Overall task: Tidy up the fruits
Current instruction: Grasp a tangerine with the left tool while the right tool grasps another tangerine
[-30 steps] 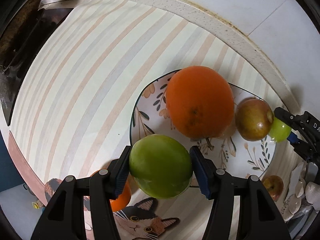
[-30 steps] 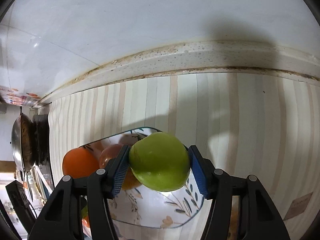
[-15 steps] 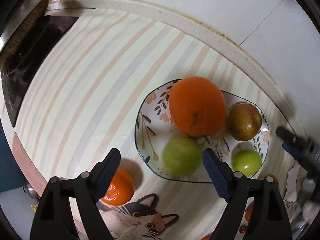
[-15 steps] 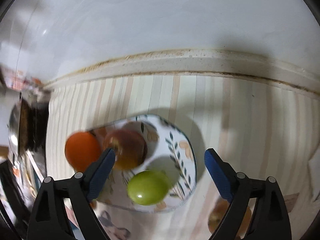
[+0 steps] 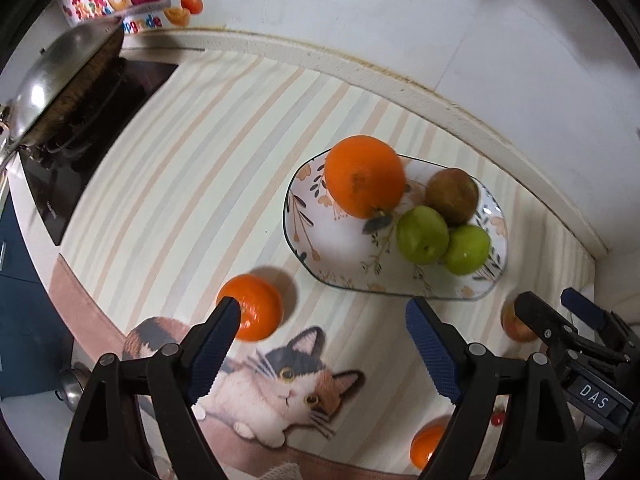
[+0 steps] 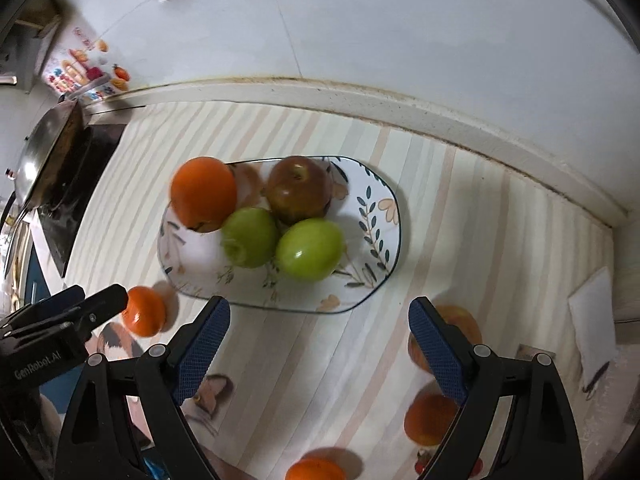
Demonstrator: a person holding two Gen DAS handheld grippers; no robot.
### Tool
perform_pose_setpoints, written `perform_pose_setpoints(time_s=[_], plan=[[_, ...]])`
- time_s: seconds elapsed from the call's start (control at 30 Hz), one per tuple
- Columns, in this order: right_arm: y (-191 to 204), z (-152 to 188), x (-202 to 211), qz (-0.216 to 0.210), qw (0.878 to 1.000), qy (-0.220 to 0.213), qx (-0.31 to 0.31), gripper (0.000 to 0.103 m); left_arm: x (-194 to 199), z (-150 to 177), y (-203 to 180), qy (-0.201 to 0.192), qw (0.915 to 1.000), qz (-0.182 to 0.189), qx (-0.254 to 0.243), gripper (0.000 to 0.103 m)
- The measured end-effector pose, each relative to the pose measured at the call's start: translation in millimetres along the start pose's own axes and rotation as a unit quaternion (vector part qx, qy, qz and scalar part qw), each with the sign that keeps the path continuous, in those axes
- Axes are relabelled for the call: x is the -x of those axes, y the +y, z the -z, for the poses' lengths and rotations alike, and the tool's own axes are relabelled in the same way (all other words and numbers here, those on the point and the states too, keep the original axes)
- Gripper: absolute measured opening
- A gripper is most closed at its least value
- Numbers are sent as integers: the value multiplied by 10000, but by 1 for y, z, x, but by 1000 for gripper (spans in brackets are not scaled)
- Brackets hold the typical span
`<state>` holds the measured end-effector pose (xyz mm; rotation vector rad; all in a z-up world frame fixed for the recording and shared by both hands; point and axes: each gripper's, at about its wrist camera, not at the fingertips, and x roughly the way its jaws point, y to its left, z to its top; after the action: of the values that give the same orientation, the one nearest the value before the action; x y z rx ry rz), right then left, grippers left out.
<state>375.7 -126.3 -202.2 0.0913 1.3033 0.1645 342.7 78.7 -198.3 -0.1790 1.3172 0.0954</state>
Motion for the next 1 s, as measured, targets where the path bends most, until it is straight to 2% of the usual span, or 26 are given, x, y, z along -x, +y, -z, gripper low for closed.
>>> perform_pose_setpoints(time_s=[0.2, 0.47, 0.57, 0.7, 0.8, 1.0], plan=[[12, 19, 44, 48, 9993, -343, 115, 93, 38, 22, -4, -341, 9993, -74, -116, 84], [25, 43, 90, -88, 9967, -718, 358, 93, 77, 50, -2, -718, 9972, -162, -101, 84], [30, 53, 106, -113, 9962, -798, 336, 93, 90, 56, 1, -841, 9964, -115, -71, 84], [35, 65, 121, -261, 9956, -881, 178, 93, 101, 58, 11, -926, 9956, 160, -18, 84], [35, 77, 119, -233, 9967, -783, -13, 95, 101, 60, 22, -909, 9956, 201, -55, 84], [9, 112, 66, -191, 9966, -10, -806, 95, 71, 65, 63, -486, 9987, 40, -112, 84]])
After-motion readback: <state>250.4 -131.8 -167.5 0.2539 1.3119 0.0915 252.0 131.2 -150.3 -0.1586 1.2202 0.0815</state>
